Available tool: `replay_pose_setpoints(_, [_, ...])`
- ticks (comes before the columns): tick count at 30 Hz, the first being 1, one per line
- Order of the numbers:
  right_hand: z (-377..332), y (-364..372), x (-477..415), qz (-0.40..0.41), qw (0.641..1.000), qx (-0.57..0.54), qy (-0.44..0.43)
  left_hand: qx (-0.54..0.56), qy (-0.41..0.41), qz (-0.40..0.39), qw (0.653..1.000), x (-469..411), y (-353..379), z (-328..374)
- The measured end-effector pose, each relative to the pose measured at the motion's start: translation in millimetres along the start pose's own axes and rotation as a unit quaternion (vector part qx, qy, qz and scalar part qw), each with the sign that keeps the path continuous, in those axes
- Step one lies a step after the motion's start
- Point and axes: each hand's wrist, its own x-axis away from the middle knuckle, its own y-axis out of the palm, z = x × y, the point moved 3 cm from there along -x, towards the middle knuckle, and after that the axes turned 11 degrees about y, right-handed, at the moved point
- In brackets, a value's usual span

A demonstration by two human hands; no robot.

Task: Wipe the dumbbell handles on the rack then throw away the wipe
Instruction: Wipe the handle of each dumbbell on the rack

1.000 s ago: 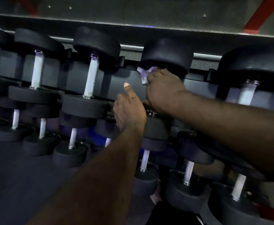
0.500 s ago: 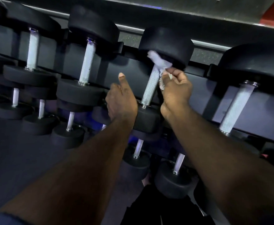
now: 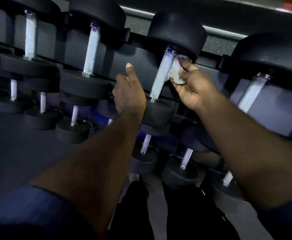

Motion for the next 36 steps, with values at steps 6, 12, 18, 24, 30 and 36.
replay_pose_setpoints(6, [-2.6,32.2,-10.3,0.002,0.994,0.107,0.0,0.014,0.002,-0.01,1.0,0.3,-2.3,3.5])
replay_pose_setpoints(12, [38.1,-4.3,4.8,0.002,0.965,0.258,0.053,0.001,0.013,-0.029,1.0,1.4,-2.4,2.7])
replay_pose_setpoints(18, [-6.5,20.9,-11.3,-0.005,0.993,0.12,-0.024,-0.007,0.02,-0.035,0.999,0.8,-2.2,0.3])
replay_pose_setpoints(24, [39.7,-6.4,14.0,0.104,0.913,0.389,-0.069,-0.009,0.026,-0.026,0.999,1.0,-2.1,0.5])
replay_pose_setpoints(30, [8.8,22.5,1.8,0.122,0.953,0.232,-0.153,-0.01,0.024,-0.028,0.999,3.7,-2.7,1.9])
replay_pose_setpoints(36, [29.0,-9.4,14.0,0.121,0.935,0.316,-0.108,-0.015,0.031,-0.03,0.999,2.0,0.7,-0.3])
